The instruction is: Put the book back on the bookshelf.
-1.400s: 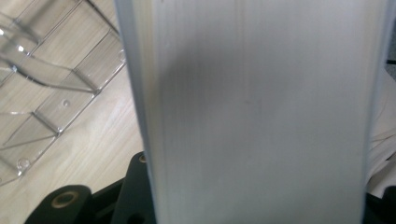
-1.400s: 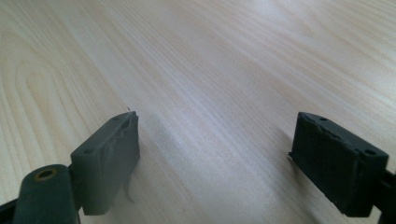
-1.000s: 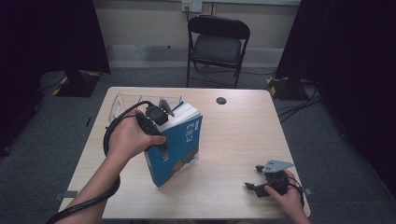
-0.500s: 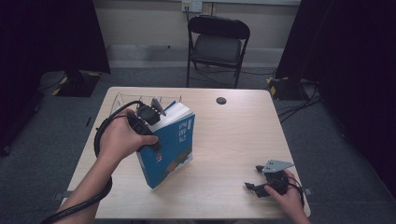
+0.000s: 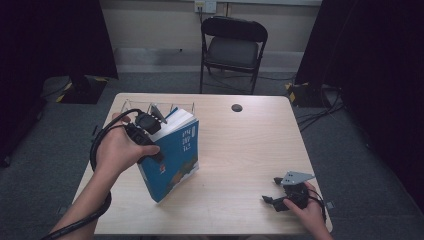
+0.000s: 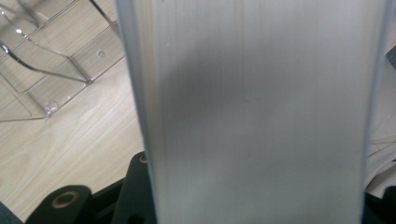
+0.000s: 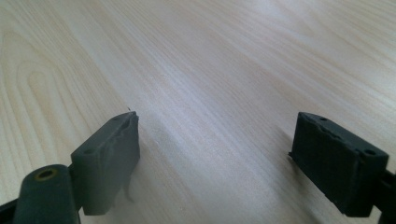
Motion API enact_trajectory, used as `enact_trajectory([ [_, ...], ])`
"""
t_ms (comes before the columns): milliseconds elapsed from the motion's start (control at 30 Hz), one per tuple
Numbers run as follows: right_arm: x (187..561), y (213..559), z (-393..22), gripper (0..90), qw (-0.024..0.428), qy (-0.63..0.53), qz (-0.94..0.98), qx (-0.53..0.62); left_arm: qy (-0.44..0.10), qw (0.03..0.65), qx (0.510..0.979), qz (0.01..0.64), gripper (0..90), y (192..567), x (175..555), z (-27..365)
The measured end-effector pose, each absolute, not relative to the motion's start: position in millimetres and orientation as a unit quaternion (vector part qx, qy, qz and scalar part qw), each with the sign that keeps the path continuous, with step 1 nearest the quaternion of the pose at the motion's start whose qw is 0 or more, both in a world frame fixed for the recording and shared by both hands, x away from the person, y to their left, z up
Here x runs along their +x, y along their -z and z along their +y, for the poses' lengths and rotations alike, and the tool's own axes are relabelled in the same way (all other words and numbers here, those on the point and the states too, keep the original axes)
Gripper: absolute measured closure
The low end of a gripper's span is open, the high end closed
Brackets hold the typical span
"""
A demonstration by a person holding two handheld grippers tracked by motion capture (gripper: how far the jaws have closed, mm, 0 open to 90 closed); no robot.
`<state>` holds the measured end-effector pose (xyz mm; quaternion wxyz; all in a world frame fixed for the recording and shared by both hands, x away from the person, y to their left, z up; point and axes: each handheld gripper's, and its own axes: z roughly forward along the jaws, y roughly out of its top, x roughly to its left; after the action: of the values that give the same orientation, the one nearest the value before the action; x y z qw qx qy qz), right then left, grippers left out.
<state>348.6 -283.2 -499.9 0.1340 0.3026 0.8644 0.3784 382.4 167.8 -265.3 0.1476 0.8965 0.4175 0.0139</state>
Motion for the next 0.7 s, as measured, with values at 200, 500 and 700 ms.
enact_trajectory([
  [200,349,500,-283,14.6,0.134,-0.379,0.864,0.302,-0.007,0.152,0.892,0.425,62.0,264,381,174],
  [500,349,500,-283,14.6,0.134,-0.378,0.864,0.303,-0.009,0.157,0.885,0.439,62.0,265,381,185],
  [700,349,500,-283,14.6,0.134,-0.379,0.864,0.303,-0.009,0.166,0.877,0.451,62.0,263,383,191],
])
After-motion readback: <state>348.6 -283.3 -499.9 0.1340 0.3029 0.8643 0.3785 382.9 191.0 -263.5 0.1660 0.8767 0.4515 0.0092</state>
